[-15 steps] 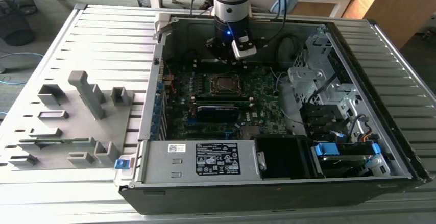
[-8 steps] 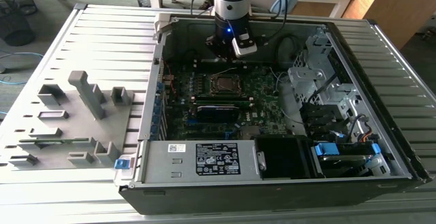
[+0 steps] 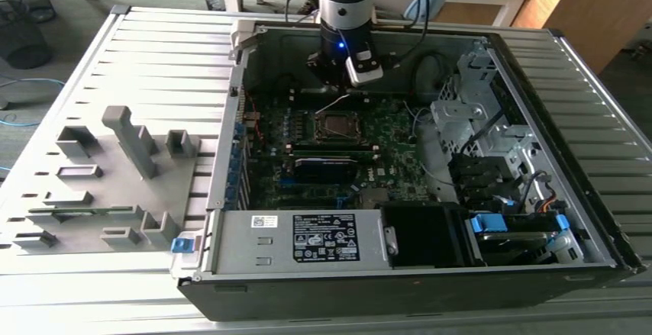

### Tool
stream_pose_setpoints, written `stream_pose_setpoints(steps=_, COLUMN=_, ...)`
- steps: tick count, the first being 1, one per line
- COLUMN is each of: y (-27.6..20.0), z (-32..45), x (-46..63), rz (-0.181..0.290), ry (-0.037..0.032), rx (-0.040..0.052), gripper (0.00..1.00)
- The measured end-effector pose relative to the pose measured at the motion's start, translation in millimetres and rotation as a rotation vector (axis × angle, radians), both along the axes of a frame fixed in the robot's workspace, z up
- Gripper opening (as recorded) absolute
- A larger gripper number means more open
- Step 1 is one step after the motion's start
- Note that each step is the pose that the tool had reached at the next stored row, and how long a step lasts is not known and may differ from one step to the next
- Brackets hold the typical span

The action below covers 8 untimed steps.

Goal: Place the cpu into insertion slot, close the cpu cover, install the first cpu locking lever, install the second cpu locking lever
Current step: 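Install the first cpu locking lever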

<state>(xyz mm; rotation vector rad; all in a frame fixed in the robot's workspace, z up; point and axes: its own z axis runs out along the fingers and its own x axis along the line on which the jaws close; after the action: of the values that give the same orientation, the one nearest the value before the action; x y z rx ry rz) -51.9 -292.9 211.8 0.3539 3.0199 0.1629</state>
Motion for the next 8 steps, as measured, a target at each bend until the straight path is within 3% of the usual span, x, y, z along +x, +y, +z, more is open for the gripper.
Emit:
stream_pose_setpoints(steps=3, y=0.0, z=1.7, x=-0.4, rz=0.0, ry=-0.0001, rx=0.0016, gripper=0.11)
stream_pose_setpoints(steps=8, y=0.0, z=13.4, x=-0.6, rz=0.0, ry=-0.0001, rx=0.0032, gripper=0.11)
